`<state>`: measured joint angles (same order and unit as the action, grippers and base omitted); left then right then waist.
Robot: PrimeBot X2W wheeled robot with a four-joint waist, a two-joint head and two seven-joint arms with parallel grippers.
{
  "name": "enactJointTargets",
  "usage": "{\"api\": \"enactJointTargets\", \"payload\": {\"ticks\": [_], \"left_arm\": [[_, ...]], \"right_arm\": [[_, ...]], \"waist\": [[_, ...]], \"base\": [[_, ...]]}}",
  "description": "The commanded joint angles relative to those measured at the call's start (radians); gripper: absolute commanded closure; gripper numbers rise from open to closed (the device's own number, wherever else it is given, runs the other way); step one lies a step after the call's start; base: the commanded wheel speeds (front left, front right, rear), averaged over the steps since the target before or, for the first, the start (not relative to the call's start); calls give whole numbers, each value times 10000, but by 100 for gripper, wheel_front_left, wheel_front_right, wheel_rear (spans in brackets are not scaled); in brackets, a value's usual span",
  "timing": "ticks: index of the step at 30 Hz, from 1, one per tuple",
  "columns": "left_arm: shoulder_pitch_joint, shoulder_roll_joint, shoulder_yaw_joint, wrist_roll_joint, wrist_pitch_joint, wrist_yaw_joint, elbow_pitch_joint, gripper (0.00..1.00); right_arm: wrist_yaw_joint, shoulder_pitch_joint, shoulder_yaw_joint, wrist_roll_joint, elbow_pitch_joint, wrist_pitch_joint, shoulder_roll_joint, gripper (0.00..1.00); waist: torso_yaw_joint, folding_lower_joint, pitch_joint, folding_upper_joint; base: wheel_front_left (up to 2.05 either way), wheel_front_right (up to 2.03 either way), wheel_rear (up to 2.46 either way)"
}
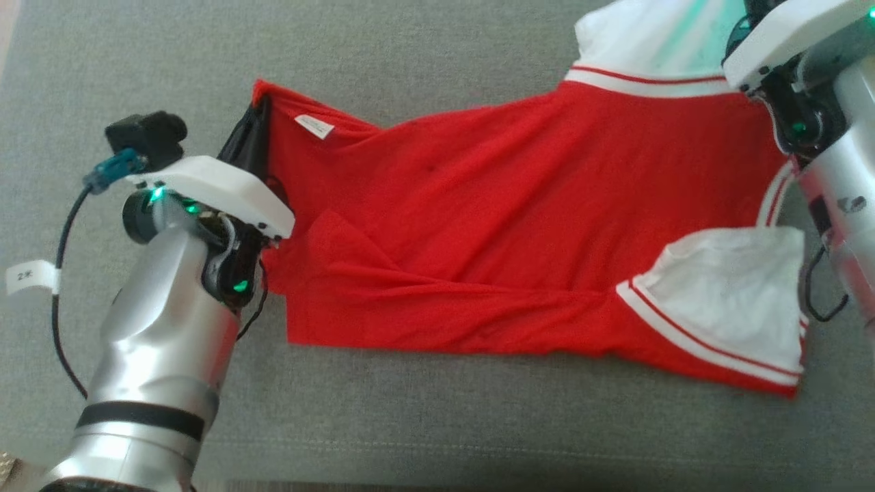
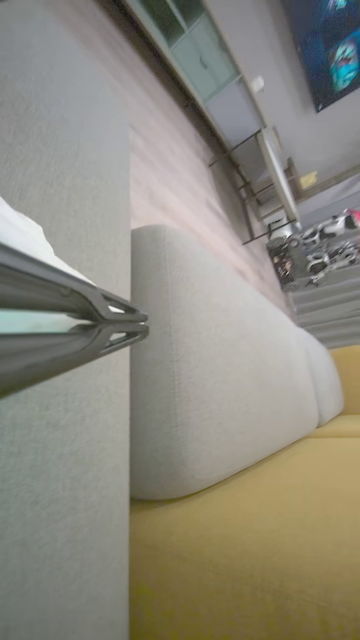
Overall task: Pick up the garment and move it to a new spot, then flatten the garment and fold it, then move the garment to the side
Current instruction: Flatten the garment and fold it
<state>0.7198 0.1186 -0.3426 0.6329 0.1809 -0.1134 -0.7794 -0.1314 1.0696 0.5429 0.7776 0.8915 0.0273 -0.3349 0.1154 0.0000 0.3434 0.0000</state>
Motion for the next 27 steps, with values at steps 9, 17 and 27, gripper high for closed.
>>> {"api": "enactJointTargets", "payload": {"ticks": [9, 17, 27], "left_arm": [[-1111, 905, 555, 769, -547, -67, 1555, 100], [-3221, 1269, 1089, 1563, -1068, 439, 3912, 100], [-5213, 1534, 1639, 2113, -1291, 1136, 5853, 100]], "right_arm": [[7, -2507, 386, 1095, -3243, 497, -1096, 100], [7, -5604, -336, 1354, -5425, 682, -1519, 100], [7, -8671, -2415, 1067, -7083, 401, -934, 100]], "waist": [[-548, 0, -443, 0], [-904, 0, -622, 0], [-922, 0, -814, 0]], "base": [[0, 0, 0], [0, 0, 0], [0, 0, 0]]}}
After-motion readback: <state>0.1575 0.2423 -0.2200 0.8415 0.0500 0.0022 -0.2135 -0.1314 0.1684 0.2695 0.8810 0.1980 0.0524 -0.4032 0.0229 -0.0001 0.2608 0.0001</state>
